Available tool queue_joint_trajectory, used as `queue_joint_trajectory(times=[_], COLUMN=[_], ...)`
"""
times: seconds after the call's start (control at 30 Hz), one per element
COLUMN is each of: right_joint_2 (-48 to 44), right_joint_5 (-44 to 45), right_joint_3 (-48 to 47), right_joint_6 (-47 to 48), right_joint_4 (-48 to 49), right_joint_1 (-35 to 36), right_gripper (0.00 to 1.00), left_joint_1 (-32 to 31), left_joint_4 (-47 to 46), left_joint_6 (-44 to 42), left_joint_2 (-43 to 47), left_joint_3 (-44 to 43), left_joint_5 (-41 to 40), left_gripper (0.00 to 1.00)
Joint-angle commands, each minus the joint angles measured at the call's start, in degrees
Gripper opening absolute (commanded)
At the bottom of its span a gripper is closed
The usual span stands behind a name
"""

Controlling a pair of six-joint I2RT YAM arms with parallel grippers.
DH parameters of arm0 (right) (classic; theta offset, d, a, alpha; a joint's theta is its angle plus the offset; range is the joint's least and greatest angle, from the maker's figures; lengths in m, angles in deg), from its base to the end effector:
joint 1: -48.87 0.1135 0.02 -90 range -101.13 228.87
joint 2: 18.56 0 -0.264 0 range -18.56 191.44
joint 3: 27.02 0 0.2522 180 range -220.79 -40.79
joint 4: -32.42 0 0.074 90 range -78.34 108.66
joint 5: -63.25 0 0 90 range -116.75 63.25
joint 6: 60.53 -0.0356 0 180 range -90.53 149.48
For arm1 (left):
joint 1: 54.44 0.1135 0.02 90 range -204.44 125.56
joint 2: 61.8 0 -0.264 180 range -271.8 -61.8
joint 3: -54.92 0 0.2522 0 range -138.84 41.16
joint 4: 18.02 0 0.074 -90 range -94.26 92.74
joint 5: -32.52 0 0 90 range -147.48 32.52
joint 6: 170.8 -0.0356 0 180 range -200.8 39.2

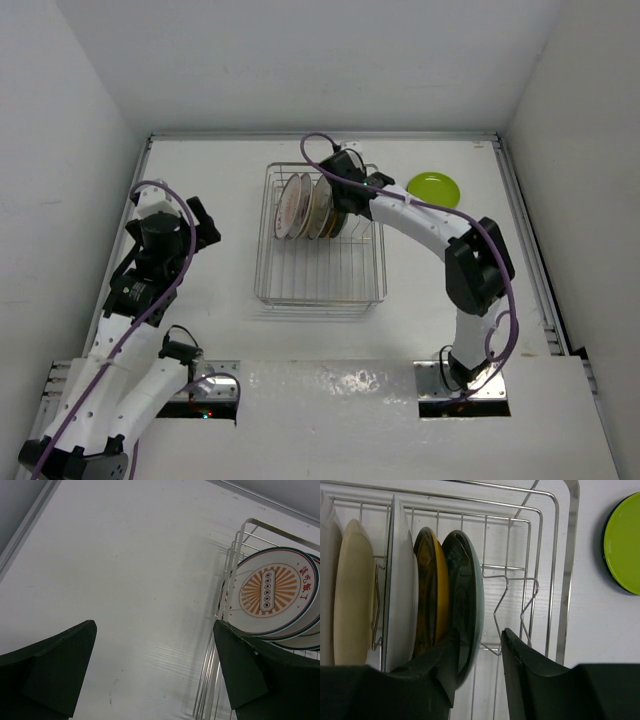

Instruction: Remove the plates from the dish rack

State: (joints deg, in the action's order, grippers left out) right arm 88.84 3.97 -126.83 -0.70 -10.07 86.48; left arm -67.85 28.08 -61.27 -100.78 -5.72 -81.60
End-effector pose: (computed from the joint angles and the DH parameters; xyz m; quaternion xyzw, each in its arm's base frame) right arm 0.3407 0.2395 0.2519 0.0314 0.9103 -0.0231 0.4121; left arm 0.1455 -0.0197 0.3286 -0.1569 0.8150 0.0183 0.5575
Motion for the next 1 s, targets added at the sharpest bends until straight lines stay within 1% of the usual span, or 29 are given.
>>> queue_joint_trajectory(times=[0.0,0.07,0.1,0.17,0.2,0.23,0.37,0.53,0.6,0.67,0.73,0.77,0.8,0.83,0.87,0.9,0.93,0.97], right_joint_2=[2.0,4.5,5.0,6.2,6.2,6.2,5.6,5.6,3.6,1.1,-3.8,-5.6,-7.5,-11.6,-13.8,-15.4,-16.9,-18.7], right_joint_5=[1.8,2.8,3.3,5.0,6.6,7.6,10.8,15.8,16.6,16.9,16.5,14.1,12.5,10.0,3.0,-0.5,-4.3,-7.7], right_joint_3=[-4.0,-6.3,-6.7,-7.6,-8.3,-8.7,-11.9,-23.2,-25.6,-25.1,-21.9,-20.0,-14.3,-10.2,-5.2,4.4,8.4,11.7], right_joint_6=[-0.3,-0.8,-1.0,-1.9,-2.4,-3.0,-3.3,-0.6,0.1,0.6,0.2,-0.6,-0.9,-1.0,-2.0,-2.8,-3.9,-6.9], right_joint_4=[1.5,0.5,0.2,-0.1,-0.5,-0.9,-3.6,-9.9,-12.1,-12.7,-12.3,-11.0,-9.2,-1.1,4.2,9.2,14.6,22.1], right_joint_1=[0.1,0.0,0.1,0.1,0.1,0.1,0.2,-0.3,-1.7,-4.1,-6.8,-10.8,-13.4,-15.9,-21.8,-24.7,-27.6,-33.0], right_gripper=[0.37,0.33,0.23,0.15,0.06,0.03,0.0,0.0,0.0,0.0,0.0,0.0,0.0,0.0,0.0,0.0,0.0,0.0], left_joint_1=[0.6,0.5,0.5,0.5,0.5,0.6,0.5,0.5,0.6,0.5,0.5,0.5,0.5,0.5,0.5,0.5,0.4,0.4], left_joint_4=[-2.3,-2.3,-2.4,-2.4,-2.4,-2.4,-2.4,-2.4,-2.4,-2.3,-2.3,-2.4,-2.3,-2.3,-2.4,-2.4,-2.4,-2.5], left_joint_6=[-0.7,-0.7,-0.7,-0.8,-0.8,-0.8,-0.8,-0.8,-0.8,-0.7,-0.7,-0.7,-0.7,-0.7,-0.7,-0.7,-0.8,-0.9], left_joint_2=[0.9,1.0,1.0,1.1,1.1,1.1,1.2,1.3,1.4,1.4,1.5,1.5,1.4,1.5,1.4,1.4,1.3,1.4], left_joint_3=[0.0,0.0,0.0,0.0,0.0,0.0,0.0,-0.1,-0.1,0.0,0.0,0.0,0.1,0.1,0.0,0.1,0.1,0.2], left_joint_5=[0.6,0.6,0.7,0.7,0.7,0.8,0.8,0.7,0.6,0.6,0.5,0.5,0.5,0.6,0.6,0.7,0.9,0.9], left_gripper=[1.0,1.0,1.0,1.0,1.0,1.0,1.0,1.0,1.0,1.0,1.0,1.0,1.0,1.0,1.0,1.0,1.0,1.0])
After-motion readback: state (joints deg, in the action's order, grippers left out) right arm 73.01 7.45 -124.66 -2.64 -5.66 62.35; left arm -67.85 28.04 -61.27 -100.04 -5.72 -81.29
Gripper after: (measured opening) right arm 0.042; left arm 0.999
